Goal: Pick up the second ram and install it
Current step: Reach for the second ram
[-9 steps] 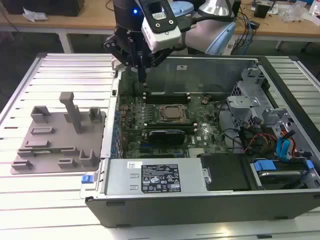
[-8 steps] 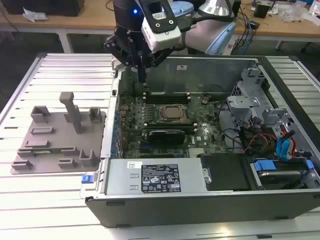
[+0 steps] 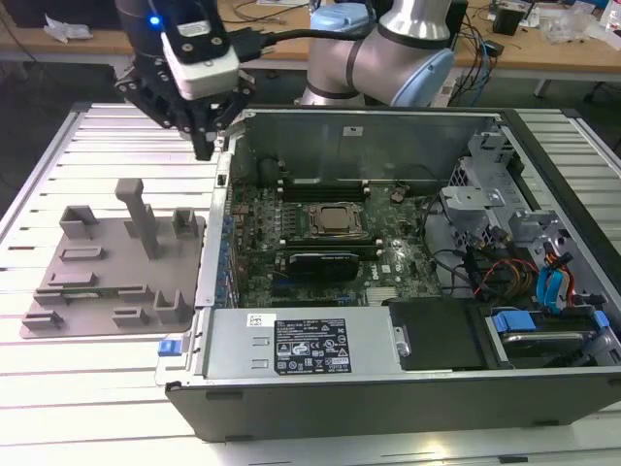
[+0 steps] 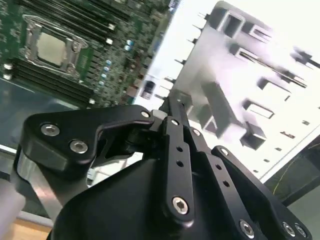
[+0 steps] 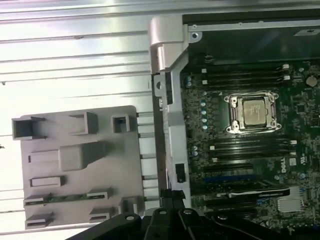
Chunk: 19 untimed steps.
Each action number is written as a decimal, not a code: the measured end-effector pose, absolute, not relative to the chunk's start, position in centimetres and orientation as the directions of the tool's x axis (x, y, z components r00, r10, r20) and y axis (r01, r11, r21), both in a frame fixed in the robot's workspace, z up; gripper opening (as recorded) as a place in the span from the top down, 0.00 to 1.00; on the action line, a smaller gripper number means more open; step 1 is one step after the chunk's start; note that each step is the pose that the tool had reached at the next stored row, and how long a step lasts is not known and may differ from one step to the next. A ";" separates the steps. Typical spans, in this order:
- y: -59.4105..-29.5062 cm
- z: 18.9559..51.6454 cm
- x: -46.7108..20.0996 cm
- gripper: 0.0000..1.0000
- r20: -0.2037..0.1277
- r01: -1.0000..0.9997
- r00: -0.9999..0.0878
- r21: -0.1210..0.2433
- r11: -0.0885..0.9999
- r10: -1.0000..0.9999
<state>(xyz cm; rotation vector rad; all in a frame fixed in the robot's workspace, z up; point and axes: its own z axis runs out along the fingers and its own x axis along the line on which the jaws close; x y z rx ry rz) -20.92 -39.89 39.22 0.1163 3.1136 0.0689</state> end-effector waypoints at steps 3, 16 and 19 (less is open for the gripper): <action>-39.9 39.1 -23.9 0.92 -0.023 0.074 -0.997 0.045 0.996 0.075; -40.2 38.7 -34.9 0.92 -0.023 0.074 -0.997 0.045 0.996 0.075; -42.1 38.6 -35.0 0.92 -0.023 0.074 -0.997 0.045 0.996 0.075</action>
